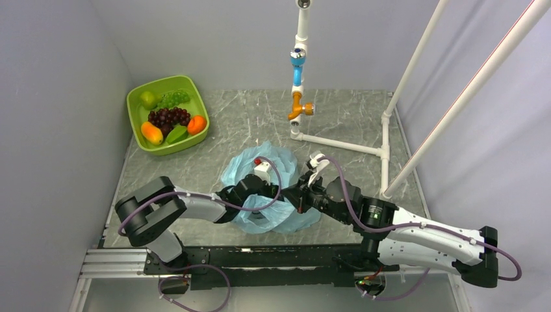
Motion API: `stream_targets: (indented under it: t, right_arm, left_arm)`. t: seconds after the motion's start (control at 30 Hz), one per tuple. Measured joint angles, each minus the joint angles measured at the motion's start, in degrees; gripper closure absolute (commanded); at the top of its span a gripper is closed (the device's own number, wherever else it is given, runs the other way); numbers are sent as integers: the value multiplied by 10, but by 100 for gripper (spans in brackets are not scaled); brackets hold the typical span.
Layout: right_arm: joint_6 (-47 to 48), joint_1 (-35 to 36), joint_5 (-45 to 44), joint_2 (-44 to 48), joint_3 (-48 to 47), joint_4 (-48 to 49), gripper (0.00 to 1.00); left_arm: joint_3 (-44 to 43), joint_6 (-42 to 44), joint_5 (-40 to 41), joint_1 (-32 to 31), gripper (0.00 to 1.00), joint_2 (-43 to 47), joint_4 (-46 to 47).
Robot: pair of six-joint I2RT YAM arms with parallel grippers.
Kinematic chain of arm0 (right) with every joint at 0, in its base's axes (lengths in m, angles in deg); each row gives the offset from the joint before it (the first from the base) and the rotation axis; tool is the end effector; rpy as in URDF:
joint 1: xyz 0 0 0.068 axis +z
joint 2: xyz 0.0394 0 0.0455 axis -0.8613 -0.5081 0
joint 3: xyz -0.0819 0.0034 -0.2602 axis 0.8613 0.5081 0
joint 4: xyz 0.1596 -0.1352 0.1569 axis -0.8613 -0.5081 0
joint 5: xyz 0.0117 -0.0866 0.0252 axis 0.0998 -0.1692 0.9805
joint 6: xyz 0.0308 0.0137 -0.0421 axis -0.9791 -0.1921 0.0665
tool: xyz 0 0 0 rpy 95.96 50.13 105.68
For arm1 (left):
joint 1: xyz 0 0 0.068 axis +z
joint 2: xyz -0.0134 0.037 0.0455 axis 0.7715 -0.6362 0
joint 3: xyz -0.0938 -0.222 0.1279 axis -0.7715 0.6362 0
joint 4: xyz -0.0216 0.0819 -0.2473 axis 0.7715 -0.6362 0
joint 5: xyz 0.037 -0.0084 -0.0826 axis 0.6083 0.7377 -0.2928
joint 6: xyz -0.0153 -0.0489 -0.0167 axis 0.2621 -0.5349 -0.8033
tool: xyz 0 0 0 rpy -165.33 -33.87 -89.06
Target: Take the fake fruits out of the plastic bag
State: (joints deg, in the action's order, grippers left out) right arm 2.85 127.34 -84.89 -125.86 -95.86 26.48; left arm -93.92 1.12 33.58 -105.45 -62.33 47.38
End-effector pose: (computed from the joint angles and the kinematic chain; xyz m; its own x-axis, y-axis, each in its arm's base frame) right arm 0.0798 0.1722 0.3113 -0.4414 0.0479 -0.8960 -0.6787 0.6354 0.3683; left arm 0.1693 -0.2408 0.1412 -0.7191 -0.0649 -0.6918 0.4643 0.6959 -0.5479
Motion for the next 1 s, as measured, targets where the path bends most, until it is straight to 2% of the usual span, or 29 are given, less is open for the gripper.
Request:
stream_targets:
  t: [0.13, 0.23, 0.57, 0.87, 1.0]
  right_arm:
    - [0, 0, -7, 23, 12, -3, 100]
    - [0, 0, -16, 33, 20, -6, 100]
    - [-11, 0, -27, 43, 51, -9, 100]
    - [-27, 1, -32, 27, 70, 0, 100]
    - [-34, 1, -39, 14, 70, 2, 100]
  left_arm:
    - [7, 0, -6, 0, 55, 37, -45]
    - [19, -1, -9, 0, 59, 104, -90]
    - [30, -9, -9, 0, 65, 295, -188]
    - [31, -11, -9, 0, 61, 465, -291]
    - [18, -10, -11, 0, 67, 535, -356]
